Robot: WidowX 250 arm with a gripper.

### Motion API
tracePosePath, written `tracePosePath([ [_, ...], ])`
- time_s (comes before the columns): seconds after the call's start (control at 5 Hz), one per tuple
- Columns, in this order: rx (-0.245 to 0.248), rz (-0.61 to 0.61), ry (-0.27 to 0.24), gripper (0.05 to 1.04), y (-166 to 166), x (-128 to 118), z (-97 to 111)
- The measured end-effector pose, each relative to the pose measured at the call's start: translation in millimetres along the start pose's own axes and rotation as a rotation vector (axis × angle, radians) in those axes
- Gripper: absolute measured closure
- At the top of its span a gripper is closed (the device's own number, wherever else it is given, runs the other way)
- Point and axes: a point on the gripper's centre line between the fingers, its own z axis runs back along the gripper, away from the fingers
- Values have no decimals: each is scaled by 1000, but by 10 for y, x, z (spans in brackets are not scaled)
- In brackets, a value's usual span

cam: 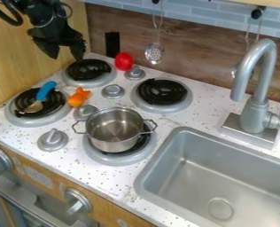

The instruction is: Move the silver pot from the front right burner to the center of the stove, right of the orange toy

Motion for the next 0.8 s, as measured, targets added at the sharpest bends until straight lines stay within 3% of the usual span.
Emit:
tracePosePath([
  [0.4,-35,35,117,83,-171,-406,-174],
  [0.8,-173,-184,170,83,-530,-610,-148],
])
